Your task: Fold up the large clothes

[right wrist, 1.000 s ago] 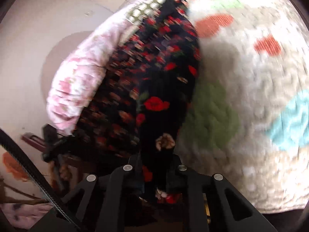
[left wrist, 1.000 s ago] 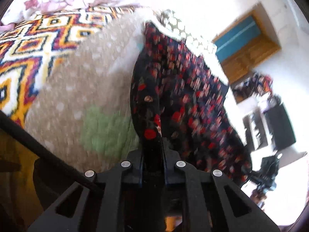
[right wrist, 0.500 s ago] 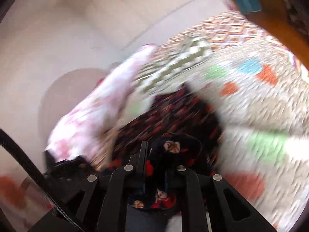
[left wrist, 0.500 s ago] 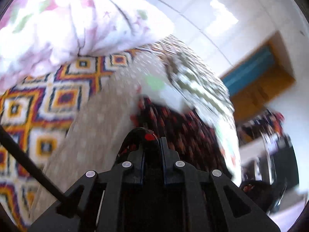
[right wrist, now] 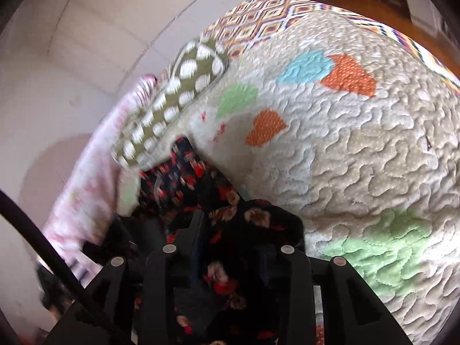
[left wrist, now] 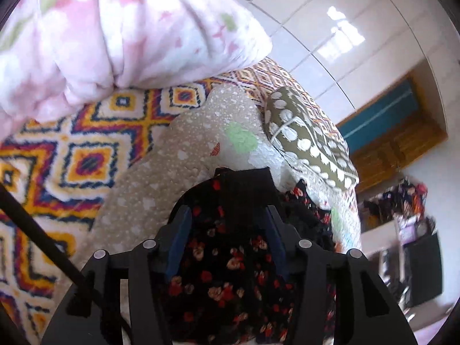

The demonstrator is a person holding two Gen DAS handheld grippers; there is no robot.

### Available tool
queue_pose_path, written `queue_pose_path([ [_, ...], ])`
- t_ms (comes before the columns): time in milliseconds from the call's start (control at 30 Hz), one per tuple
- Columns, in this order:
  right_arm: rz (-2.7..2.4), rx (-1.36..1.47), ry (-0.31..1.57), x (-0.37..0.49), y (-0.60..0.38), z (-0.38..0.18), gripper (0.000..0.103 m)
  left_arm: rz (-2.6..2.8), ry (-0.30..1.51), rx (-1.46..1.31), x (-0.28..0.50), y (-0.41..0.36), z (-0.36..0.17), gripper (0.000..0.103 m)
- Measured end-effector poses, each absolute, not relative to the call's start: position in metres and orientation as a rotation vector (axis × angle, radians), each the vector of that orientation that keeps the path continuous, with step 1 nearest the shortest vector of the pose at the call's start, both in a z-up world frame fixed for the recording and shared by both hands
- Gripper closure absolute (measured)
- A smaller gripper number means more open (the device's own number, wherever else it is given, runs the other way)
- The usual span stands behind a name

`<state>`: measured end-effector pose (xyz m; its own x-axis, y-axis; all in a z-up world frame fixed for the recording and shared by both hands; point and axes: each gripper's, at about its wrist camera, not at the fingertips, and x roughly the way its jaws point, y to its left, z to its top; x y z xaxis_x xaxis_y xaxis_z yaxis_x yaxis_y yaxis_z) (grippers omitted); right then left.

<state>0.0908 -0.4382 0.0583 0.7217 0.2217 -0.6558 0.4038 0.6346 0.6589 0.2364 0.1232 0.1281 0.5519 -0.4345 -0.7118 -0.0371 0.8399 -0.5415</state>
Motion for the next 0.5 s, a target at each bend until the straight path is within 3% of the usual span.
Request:
queue_pose_path([
  [67,-0.115,0.950,0.734,0.082,-0.445,0.070,0.053,-0.258,0.945,-0.461,0.217,0.119,0.140,0.047],
  [100,-0.132,0.962,0.714,0.077,-0.448,0.073,0.042,-0.262,0.934,-0.418,0.206,0.117,0.146,0.045],
  [167,-0.237,0.921,0.668,0.059,-0.454,0.088,0.031,-0.270,0.926,-0.349,0.186,0.112,0.151,0.042],
  [233,-0.243,0.910,0.663,0.050,-0.456,0.094,0.032,-0.272,0.916,-0.276,0.159,0.106,0.154,0.033],
  [267,-0.213,0.893,0.668,0.044,-0.452,0.099,0.033,-0.270,0.913,-0.243,0.147,0.102,0.153,0.032],
  [400,-0.091,0.741,0.704,0.037,-0.414,0.110,0.061,-0.293,0.888,-0.107,0.099,0.082,0.140,0.028],
  [500,0.024,0.604,0.792,0.047,-0.371,0.103,0.062,-0.302,0.891,-0.055,0.072,0.065,0.113,0.027],
])
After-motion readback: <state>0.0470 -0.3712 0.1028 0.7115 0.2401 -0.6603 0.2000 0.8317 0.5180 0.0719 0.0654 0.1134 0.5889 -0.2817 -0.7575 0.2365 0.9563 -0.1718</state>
